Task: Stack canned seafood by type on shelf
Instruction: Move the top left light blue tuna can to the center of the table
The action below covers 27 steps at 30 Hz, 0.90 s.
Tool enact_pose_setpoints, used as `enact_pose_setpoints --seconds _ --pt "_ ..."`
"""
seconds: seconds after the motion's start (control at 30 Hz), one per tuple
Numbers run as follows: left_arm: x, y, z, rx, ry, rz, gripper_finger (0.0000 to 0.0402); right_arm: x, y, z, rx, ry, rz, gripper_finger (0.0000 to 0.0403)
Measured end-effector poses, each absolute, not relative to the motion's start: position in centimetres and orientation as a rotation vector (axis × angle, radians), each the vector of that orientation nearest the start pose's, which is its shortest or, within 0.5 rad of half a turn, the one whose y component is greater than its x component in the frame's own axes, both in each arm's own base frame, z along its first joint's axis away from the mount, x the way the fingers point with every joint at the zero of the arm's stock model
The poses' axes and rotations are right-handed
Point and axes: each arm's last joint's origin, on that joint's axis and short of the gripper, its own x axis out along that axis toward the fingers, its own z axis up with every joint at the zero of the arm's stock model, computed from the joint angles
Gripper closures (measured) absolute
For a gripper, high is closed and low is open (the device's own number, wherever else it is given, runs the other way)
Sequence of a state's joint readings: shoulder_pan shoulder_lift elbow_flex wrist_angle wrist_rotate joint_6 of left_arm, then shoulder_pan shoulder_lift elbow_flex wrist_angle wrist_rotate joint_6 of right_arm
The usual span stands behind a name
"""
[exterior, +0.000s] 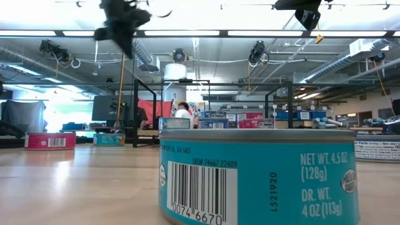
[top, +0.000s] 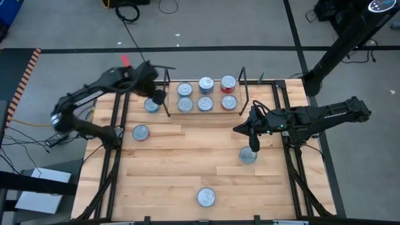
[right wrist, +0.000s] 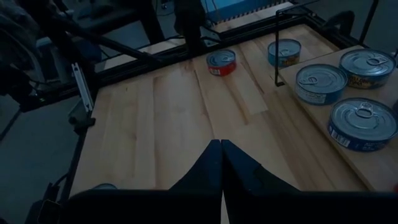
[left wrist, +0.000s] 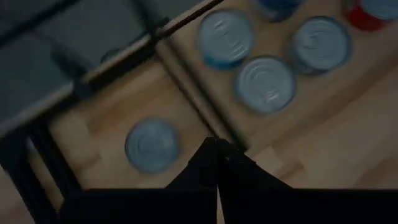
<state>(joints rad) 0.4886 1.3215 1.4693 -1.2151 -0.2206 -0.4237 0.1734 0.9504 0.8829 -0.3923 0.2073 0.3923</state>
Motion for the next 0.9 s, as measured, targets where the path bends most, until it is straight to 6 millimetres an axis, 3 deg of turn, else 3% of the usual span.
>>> enact_pose_setpoints --seconds 0.13,0.23,0.43,0.7,0.9 --pt "17.5 10.8 33.5 -0.667 0.903 0.908 0.0401 19.9 2.9 31.9 0.299 0.436 -0.121 0.0394" --pt "17.0 10.9 30.3 -0.700 0.929 0.900 0.0401 19.9 2.8 31.9 0.300 0.435 -0.123 0.0394" --pt "16.4 11.7 25.5 -0.606 1.031 0.808 0.0401 20.0 2.7 31.9 0.316 0.433 -0.135 0.0394" --pt "15.9 12.6 22.4 -0.368 1.099 0.699 0.0401 20.0 2.7 31.9 0.360 0.431 -0.145 0.0394" --pt "16.0 13.9 19.8 -0.408 1.084 0.761 0.0401 20.0 2.7 31.9 0.361 0.431 -0.145 0.0394"
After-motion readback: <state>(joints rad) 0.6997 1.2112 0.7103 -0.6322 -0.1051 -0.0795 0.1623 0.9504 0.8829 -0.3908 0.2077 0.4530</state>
